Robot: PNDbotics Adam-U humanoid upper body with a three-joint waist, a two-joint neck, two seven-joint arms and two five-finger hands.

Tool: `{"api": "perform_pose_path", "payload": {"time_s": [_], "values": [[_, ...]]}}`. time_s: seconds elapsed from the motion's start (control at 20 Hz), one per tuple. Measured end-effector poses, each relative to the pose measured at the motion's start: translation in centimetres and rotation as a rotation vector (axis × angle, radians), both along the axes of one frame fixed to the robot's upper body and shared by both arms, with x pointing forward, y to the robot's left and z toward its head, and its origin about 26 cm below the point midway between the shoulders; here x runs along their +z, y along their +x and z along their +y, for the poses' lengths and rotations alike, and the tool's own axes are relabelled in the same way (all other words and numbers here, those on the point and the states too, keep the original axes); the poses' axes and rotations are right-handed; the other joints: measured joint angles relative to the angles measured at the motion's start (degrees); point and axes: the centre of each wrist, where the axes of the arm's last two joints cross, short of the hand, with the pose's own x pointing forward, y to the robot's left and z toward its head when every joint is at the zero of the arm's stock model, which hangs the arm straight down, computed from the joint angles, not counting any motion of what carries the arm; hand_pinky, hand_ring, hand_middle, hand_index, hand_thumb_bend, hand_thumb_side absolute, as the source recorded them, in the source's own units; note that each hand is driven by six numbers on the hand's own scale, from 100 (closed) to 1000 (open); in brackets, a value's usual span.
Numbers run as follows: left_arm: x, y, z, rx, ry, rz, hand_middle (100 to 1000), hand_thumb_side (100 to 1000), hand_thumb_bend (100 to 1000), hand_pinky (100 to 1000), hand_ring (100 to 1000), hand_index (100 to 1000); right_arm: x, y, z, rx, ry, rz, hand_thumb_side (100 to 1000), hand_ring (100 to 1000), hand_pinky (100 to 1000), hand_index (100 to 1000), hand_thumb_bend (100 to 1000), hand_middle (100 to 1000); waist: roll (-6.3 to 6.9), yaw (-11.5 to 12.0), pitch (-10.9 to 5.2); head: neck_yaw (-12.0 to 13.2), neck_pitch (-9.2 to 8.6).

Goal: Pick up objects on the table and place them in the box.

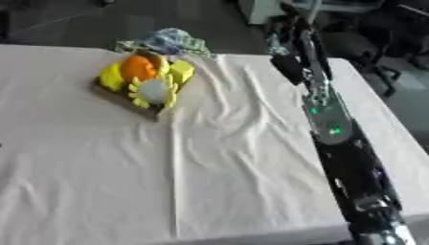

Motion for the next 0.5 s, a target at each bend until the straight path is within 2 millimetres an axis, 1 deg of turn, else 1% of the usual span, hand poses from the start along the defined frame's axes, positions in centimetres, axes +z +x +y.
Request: {"api": "perform_pose_path", "payload": {"time_s": [0.05,0.15,0.2,0.25,0.35,0.5], "values": [[-0.3,-0.1,0.1,0.012,-0.004,0.007,614,940,100,664,573,830,-0.8,-0.9,0.0,0.001,0.032,0.018,583,641,634,907,100,690,0.00,-0.3,-0.15,0.7,0.00],[-0.9,-0.4,0.1,0.027,-0.011,0.019,616,942,100,666,574,829,-2.5,-2.7,0.2,-0.001,0.090,0.059,613,626,624,908,100,672,0.00,-1.0,-0.59,2.0,0.00],[-1.1,-0.5,0.1,0.032,-0.015,0.024,616,944,100,666,573,829,-3.2,-3.5,0.3,-0.003,0.115,0.078,569,622,621,909,100,667,0.01,-1.3,-0.98,2.5,0.00],[-1.3,-0.6,0.1,0.036,-0.017,0.029,616,945,100,666,574,829,-3.9,-4.3,0.4,-0.005,0.139,0.097,623,621,620,909,100,666,0.02,-1.5,-1.35,3.0,0.00],[-1.8,-0.8,0.1,0.044,-0.021,0.043,616,945,100,666,574,827,-4.8,-5.3,0.7,-0.003,0.176,0.127,627,612,614,910,100,653,0.02,-1.7,-1.81,3.7,0.00],[-2.3,-1.0,0.1,0.052,-0.028,0.056,614,946,100,664,575,824,-5.6,-6.2,0.9,0.010,0.194,0.162,633,603,607,906,100,636,0.03,-1.7,-2.47,4.2,0.00]]}}
